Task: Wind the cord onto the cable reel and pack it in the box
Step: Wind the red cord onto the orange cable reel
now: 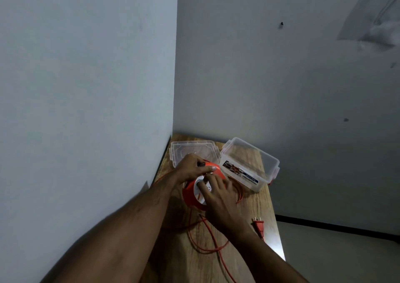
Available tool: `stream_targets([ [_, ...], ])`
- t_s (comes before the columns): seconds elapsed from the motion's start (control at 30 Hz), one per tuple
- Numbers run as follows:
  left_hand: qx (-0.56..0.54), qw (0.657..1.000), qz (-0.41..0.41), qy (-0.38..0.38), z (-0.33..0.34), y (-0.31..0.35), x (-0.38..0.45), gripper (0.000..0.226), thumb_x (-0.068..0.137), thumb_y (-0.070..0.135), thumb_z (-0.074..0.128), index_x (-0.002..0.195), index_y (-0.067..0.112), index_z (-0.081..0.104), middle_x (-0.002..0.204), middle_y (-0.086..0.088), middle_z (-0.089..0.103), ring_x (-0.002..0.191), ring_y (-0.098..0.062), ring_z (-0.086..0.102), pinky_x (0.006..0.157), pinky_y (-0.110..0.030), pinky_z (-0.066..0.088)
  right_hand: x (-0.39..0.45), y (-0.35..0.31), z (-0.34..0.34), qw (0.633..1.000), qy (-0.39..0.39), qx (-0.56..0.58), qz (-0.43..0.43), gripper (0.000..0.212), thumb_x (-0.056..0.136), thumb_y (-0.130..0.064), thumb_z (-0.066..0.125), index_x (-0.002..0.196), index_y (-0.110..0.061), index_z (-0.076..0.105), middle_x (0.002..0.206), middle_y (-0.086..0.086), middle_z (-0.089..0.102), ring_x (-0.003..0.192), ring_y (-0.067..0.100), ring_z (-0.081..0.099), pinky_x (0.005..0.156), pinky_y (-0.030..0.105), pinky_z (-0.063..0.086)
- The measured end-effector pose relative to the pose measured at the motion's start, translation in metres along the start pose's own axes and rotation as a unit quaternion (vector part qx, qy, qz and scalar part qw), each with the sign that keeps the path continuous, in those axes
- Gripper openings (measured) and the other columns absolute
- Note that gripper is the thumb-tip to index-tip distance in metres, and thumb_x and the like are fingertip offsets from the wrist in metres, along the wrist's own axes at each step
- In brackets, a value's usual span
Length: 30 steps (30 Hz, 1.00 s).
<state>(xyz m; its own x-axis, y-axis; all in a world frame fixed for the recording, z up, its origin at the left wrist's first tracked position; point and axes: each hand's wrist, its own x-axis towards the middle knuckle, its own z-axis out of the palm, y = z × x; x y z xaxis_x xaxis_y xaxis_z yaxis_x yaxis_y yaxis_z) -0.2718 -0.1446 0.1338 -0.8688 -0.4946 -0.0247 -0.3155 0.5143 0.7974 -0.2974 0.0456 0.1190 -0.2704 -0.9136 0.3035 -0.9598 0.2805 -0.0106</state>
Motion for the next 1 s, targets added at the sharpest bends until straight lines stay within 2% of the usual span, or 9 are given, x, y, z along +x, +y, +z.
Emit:
stream_targets([
  [0.1, 0.011, 1.0, 0.008, -0.012, -0.003, -0.001, -0.001, 0.038, 0.087, 0.049, 0.077, 0.085, 0.011, 0.08, 0.075, -0.002, 0.075, 0.069, -0.013, 0.071, 0.074, -0.032, 0.059, -0.005, 0.008, -0.007, 0.997, -0.035, -0.026, -0.067, 0.073, 0.078, -0.037, 0.082, 0.141, -0.026, 0.048, 0.151, 0.009, 0.04, 0.142, 0.028, 0.036, 0.113, 0.063, 0.035],
  [0.2, 0.017, 0.999, 0.014, -0.031, -0.005, 0.0, -0.002, 0.034, 0.086, 0.047, 0.078, 0.083, 0.014, 0.08, 0.072, 0.0, 0.075, 0.067, -0.014, 0.072, 0.072, -0.031, 0.06, -0.005, 0.017, -0.015, 0.99, -0.028, -0.05, -0.129, 0.065, 0.076, -0.032, 0.086, 0.134, -0.03, 0.057, 0.148, 0.008, 0.043, 0.14, 0.03, 0.036, 0.113, 0.065, 0.036],
  [0.3, 0.024, 0.999, 0.018, -0.041, -0.004, 0.002, -0.004, 0.037, 0.085, 0.048, 0.079, 0.083, 0.011, 0.08, 0.073, -0.004, 0.075, 0.067, -0.016, 0.072, 0.072, -0.035, 0.06, -0.003, 0.016, -0.027, 0.985, -0.001, -0.101, -0.139, 0.067, 0.059, -0.039, 0.096, 0.121, -0.038, 0.07, 0.14, 0.006, 0.049, 0.131, 0.031, 0.03, 0.101, 0.058, 0.049],
  [0.4, 0.019, 0.999, 0.016, -0.043, -0.003, 0.001, -0.007, 0.038, 0.085, 0.049, 0.079, 0.084, 0.011, 0.08, 0.074, -0.004, 0.076, 0.067, -0.015, 0.073, 0.071, -0.036, 0.062, -0.005, 0.014, -0.033, 0.983, 0.01, -0.109, -0.147, 0.069, 0.053, -0.046, 0.097, 0.117, -0.042, 0.071, 0.137, 0.003, 0.05, 0.129, 0.03, 0.03, 0.1, 0.048, 0.048],
  [0.57, -0.001, 0.999, 0.026, -0.033, 0.004, 0.006, -0.02, 0.026, 0.082, 0.048, 0.082, 0.065, 0.032, 0.07, 0.058, 0.016, 0.068, 0.06, 0.0, 0.067, 0.065, -0.021, 0.048, -0.008, 0.012, -0.023, 0.983, -0.036, -0.106, -0.143, 0.061, 0.074, -0.04, 0.086, 0.13, -0.038, 0.061, 0.148, 0.009, 0.042, 0.139, 0.032, 0.032, 0.111, 0.057, 0.036],
  [0.7, 0.025, 0.998, 0.057, -0.008, 0.009, 0.012, -0.025, 0.028, 0.079, 0.055, 0.08, 0.068, 0.032, 0.07, 0.062, 0.014, 0.063, 0.065, -0.005, 0.065, 0.066, -0.024, 0.048, -0.013, 0.012, -0.011, 0.989, -0.036, -0.099, -0.107, 0.062, 0.078, -0.04, 0.082, 0.135, -0.034, 0.058, 0.146, 0.012, 0.042, 0.134, 0.035, 0.045, 0.107, 0.058, 0.038],
  [0.83, 0.026, 0.995, 0.083, 0.051, 0.013, 0.018, -0.03, 0.026, 0.082, 0.051, 0.079, 0.074, 0.027, 0.074, 0.058, 0.016, 0.059, 0.058, -0.002, 0.06, 0.063, -0.022, 0.044, -0.012, 0.014, -0.009, 1.0, -0.012, 0.01, 0.013, 0.076, 0.078, -0.053, 0.072, 0.146, -0.029, 0.047, 0.144, 0.015, 0.049, 0.13, 0.036, 0.051, 0.105, 0.054, 0.047],
  [0.9, 0.03, 0.993, 0.087, 0.07, 0.014, 0.022, -0.031, 0.033, 0.081, 0.058, 0.078, 0.085, 0.025, 0.08, 0.067, 0.013, 0.068, 0.06, 0.0, 0.061, 0.064, -0.023, 0.048, -0.01, 0.01, -0.009, 0.997, 0.003, 0.058, 0.041, 0.07, 0.08, -0.045, 0.071, 0.144, -0.024, 0.05, 0.134, 0.013, 0.061, 0.123, 0.032, 0.059, 0.103, 0.052, 0.051],
  [1.0, 0.07, 0.989, 0.104, 0.076, 0.014, 0.028, -0.03, 0.05, 0.079, 0.066, 0.073, 0.102, 0.023, 0.08, 0.089, 0.006, 0.078, 0.075, -0.005, 0.069, 0.075, -0.032, 0.06, -0.009, 0.007, -0.002, 0.988, 0.052, 0.121, 0.086, 0.061, 0.079, -0.035, 0.078, 0.134, -0.019, 0.057, 0.12, 0.008, 0.07, 0.107, 0.023, 0.069, 0.093, 0.038, 0.057],
])
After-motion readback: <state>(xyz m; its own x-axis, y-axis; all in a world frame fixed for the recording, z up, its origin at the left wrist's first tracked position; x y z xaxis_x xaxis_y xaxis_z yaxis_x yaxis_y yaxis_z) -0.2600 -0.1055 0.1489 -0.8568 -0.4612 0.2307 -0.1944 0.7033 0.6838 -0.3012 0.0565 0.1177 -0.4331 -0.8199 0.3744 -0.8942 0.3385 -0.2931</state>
